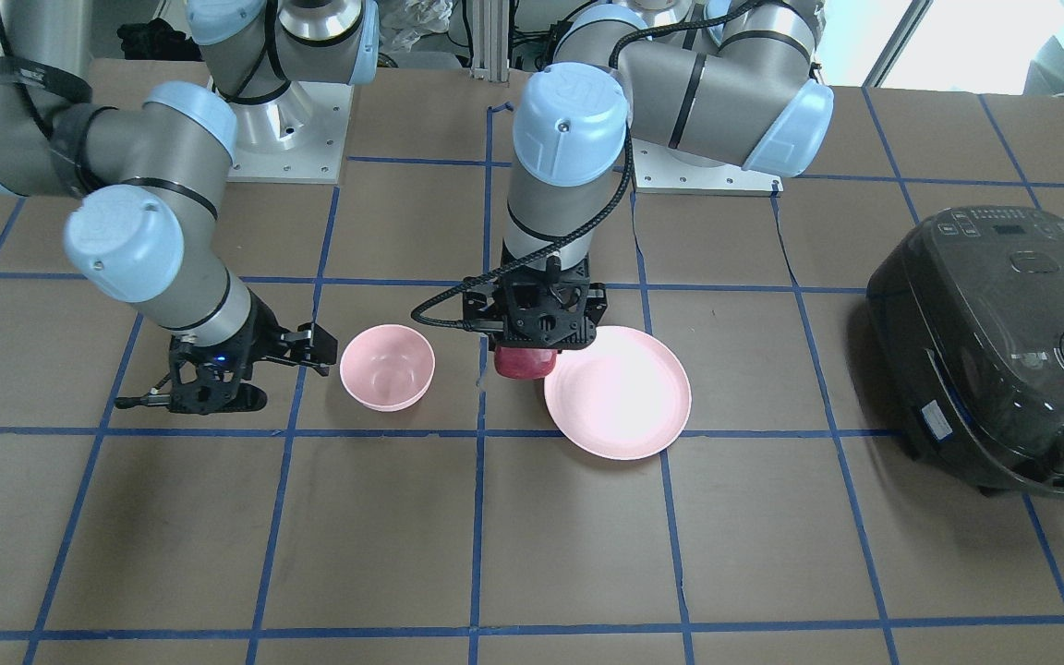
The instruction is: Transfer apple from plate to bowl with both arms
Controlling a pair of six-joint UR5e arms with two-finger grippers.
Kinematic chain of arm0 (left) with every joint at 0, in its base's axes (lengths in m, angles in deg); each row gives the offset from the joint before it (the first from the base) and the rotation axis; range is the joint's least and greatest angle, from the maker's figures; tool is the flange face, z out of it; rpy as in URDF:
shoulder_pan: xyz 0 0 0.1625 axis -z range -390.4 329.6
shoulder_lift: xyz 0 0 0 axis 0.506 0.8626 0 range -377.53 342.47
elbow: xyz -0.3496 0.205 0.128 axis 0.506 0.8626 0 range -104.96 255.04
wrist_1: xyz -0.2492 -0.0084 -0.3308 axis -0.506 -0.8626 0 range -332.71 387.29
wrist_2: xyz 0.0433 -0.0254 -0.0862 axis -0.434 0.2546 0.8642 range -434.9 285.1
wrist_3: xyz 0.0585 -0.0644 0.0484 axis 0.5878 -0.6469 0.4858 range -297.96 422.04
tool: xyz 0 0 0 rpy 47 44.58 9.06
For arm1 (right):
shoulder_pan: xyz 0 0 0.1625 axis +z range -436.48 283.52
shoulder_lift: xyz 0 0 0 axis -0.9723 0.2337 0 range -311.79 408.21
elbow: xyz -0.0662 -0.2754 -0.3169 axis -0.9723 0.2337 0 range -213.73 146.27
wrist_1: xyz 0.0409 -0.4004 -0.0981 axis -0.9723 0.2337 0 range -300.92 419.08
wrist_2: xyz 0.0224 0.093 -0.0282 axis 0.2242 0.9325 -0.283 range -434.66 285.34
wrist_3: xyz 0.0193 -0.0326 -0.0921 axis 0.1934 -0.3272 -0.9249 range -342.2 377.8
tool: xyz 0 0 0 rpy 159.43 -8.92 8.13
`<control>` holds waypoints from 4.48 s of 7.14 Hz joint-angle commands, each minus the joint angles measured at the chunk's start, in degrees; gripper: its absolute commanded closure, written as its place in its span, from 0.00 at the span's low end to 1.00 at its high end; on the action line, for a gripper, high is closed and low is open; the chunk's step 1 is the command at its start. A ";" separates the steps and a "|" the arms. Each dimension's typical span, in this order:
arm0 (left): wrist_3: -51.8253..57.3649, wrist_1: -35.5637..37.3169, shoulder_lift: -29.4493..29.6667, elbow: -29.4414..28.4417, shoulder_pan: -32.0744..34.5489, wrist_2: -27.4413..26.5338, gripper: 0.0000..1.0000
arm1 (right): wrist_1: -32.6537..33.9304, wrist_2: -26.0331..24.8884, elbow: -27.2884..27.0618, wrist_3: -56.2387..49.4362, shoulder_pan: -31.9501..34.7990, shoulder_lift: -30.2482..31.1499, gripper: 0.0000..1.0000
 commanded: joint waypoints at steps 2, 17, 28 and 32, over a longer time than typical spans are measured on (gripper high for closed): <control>-11.13 8.49 3.18 -0.03 7.15 3.06 0.93 | -17.00 -4.39 14.10 -0.18 -5.30 3.81 0.00; -12.42 20.57 10.68 0.32 11.87 -2.48 0.00 | -17.39 -3.54 17.03 0.43 -4.78 11.11 0.00; 16.50 -23.74 -14.91 -10.41 -18.21 -2.22 0.00 | -21.78 -4.77 16.77 6.67 6.65 13.04 0.00; 16.59 -22.85 -14.30 -8.73 -17.76 -2.21 0.00 | -21.34 -4.94 16.68 6.50 5.86 13.04 0.00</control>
